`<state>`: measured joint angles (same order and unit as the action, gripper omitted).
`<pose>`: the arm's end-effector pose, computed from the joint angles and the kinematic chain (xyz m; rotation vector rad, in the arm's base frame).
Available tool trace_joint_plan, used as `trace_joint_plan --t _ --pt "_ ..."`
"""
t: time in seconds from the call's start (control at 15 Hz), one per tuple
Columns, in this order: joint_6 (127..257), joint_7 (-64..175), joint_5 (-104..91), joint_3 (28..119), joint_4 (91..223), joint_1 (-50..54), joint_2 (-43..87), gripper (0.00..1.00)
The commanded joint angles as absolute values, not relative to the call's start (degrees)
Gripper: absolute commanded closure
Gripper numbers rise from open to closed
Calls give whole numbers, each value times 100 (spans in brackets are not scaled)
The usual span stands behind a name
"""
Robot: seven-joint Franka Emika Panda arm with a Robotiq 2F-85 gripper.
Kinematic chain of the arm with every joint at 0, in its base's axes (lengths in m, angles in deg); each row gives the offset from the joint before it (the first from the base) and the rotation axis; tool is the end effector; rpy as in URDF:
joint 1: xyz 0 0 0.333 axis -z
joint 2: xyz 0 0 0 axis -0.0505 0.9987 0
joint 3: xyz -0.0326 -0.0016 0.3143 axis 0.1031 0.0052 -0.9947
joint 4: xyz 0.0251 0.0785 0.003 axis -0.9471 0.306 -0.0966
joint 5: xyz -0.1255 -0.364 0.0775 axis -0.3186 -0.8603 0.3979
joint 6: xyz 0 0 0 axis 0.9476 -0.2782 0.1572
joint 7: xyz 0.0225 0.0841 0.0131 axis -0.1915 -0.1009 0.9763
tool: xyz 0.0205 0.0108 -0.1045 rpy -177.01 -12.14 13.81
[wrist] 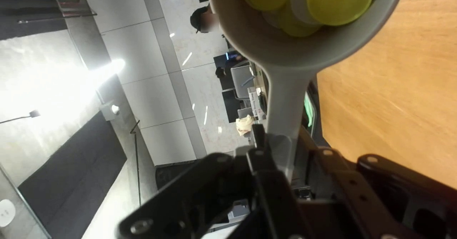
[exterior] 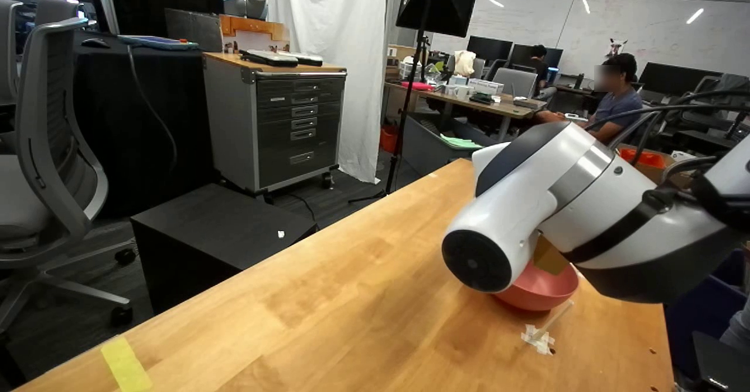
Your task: Pour the contents of the pot into the bowl
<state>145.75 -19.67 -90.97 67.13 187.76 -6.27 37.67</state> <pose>0.5142 -0.0082 0.1634 1.5880 -0.0966 0.3037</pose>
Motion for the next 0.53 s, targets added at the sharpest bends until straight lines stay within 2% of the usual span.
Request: trace_joint_plan --t 0.0,0.47 --pt "14011 -2190 -9455 6612 18783 -672 3946 92" --pt "13562 -2327 -9720 6484 18766 -677 4203 92"
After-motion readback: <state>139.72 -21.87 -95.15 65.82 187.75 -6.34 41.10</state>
